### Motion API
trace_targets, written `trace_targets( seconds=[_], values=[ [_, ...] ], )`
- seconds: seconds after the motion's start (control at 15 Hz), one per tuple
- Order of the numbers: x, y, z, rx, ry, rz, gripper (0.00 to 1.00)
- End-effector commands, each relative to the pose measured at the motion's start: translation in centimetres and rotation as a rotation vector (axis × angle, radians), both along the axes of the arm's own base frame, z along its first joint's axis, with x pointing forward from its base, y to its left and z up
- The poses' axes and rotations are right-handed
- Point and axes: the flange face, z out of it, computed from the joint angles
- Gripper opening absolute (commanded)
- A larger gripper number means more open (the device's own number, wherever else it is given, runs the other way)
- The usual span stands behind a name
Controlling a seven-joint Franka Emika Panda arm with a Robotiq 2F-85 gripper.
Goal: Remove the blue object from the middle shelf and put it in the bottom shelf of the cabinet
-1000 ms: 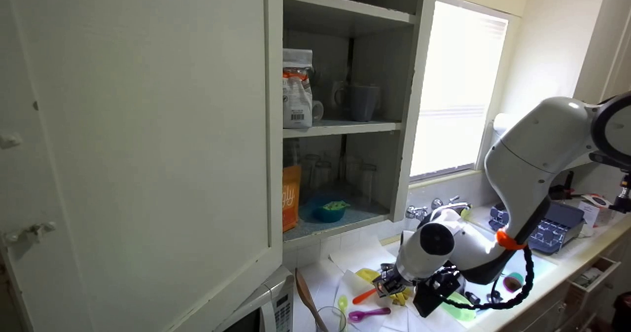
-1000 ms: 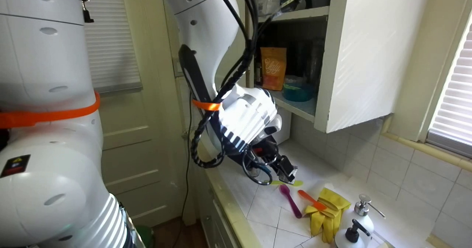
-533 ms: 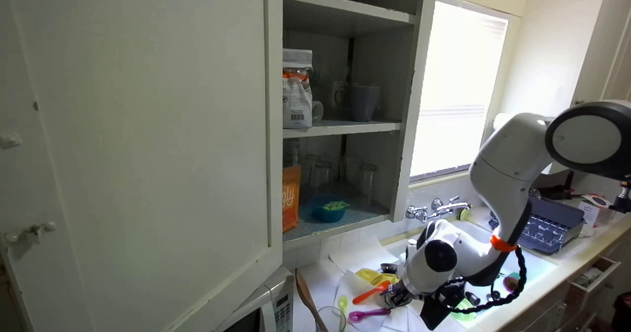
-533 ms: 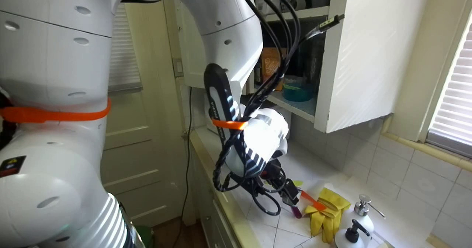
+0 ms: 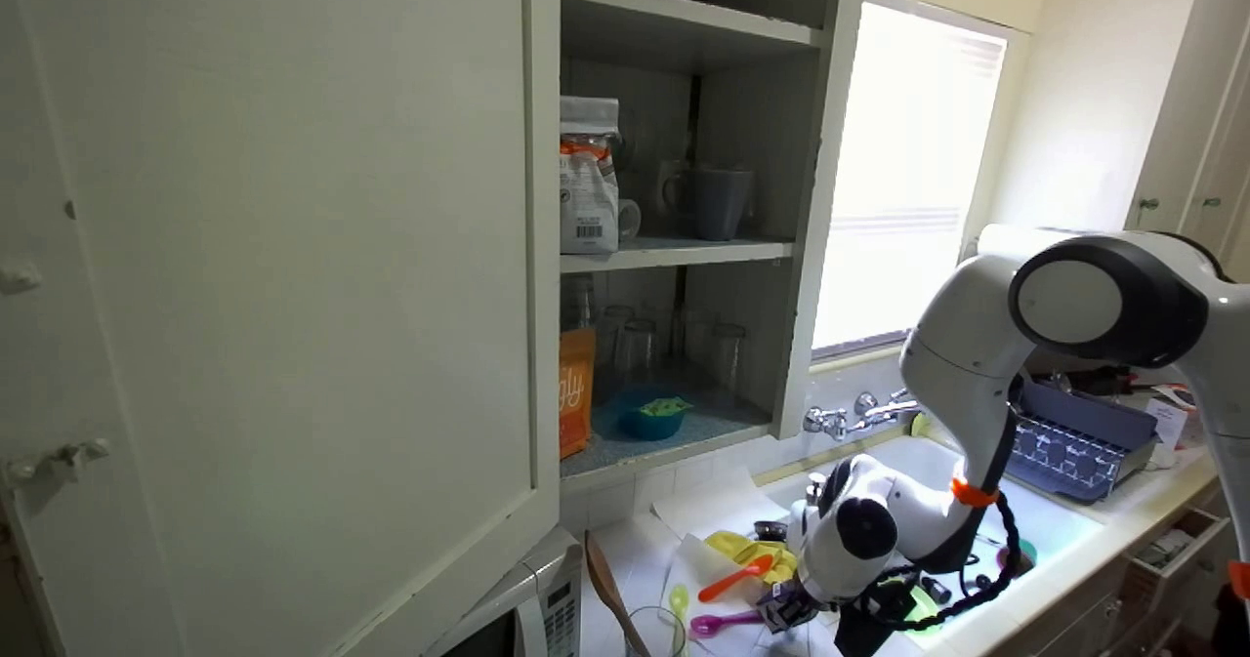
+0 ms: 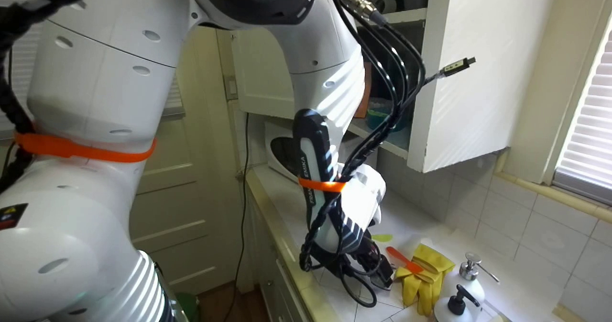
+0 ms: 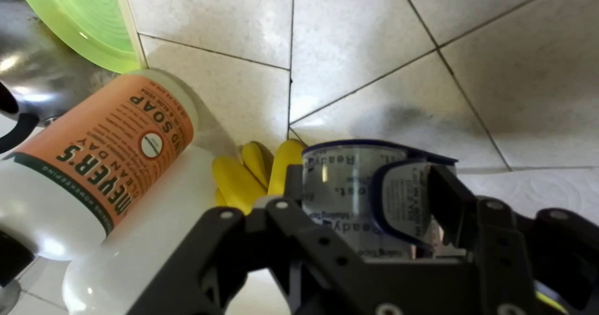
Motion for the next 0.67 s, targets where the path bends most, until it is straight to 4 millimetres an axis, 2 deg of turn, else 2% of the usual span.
trace_targets(
  seconds=[0.0,0.07,0.27,0.47,0.6],
  values=[
    [0.3,-0.7,-1.3,0.017,-0.010,0.008,0.97],
    [0.3,-0.7,-1.2,0.019,-0.012,0.014,1.00],
    [0.6,-0.2,-0.3,0.020,-0.027,0.039,1.00],
    [0.8,1.6,1.4,0.029,-0.027,0.075,1.00],
    [0.1,3.0,2.1,0.060,0.032,0.074,1.00]
  ],
)
